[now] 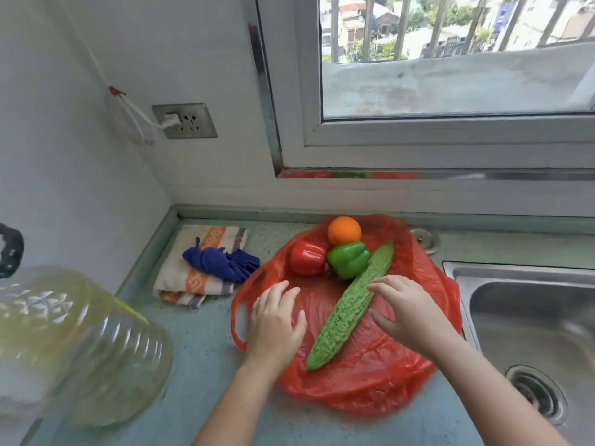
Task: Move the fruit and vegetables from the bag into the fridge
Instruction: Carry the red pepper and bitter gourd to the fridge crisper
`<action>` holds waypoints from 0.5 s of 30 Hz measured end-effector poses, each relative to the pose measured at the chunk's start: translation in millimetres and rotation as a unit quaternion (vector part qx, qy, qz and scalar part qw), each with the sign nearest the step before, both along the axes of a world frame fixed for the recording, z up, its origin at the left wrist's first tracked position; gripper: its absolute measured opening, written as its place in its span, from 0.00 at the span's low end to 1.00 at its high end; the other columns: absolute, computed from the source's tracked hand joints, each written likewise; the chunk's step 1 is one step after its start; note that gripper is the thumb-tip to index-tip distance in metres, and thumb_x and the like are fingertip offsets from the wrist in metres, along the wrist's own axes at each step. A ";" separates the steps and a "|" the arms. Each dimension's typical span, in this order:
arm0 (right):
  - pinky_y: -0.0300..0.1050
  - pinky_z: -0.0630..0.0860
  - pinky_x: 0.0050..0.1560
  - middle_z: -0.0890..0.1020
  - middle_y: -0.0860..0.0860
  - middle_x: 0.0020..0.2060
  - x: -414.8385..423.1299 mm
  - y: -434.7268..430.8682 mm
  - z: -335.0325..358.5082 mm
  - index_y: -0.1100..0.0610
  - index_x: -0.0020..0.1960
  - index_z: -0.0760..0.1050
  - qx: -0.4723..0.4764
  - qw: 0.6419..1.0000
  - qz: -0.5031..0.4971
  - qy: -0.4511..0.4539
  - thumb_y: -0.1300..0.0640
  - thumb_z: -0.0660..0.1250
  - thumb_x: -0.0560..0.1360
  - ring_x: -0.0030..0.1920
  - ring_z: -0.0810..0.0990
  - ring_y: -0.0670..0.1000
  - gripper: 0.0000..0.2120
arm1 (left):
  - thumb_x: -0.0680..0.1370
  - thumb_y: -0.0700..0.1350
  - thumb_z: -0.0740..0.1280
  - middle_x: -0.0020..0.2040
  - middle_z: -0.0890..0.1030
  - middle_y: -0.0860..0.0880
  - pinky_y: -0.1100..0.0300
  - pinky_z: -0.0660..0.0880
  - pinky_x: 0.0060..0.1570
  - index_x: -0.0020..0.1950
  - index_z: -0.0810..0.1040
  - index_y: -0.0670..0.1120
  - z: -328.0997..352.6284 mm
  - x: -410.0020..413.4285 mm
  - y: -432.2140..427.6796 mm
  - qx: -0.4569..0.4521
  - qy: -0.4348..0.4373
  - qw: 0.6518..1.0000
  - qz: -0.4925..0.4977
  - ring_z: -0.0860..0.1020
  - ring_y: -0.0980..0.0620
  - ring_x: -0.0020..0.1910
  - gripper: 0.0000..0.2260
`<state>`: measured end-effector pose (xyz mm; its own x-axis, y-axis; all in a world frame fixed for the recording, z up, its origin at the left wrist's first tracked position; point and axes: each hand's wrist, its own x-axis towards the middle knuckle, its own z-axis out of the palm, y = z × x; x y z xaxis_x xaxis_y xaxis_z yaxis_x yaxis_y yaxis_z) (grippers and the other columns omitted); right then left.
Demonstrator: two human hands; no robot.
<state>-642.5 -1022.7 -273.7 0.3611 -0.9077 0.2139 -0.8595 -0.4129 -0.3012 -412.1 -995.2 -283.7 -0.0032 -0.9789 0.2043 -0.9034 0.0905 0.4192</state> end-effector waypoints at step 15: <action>0.50 0.80 0.44 0.82 0.50 0.48 7.6 -59.0 -50.8 0.54 0.50 0.80 0.050 0.991 0.113 0.050 0.54 0.79 0.52 0.50 0.81 0.55 0.26 | 0.76 0.45 0.63 0.72 0.64 0.46 0.53 0.55 0.70 0.70 0.66 0.46 -31.1 -4.0 -100.0 0.048 -0.018 0.998 -0.038 0.59 0.46 0.72 0.22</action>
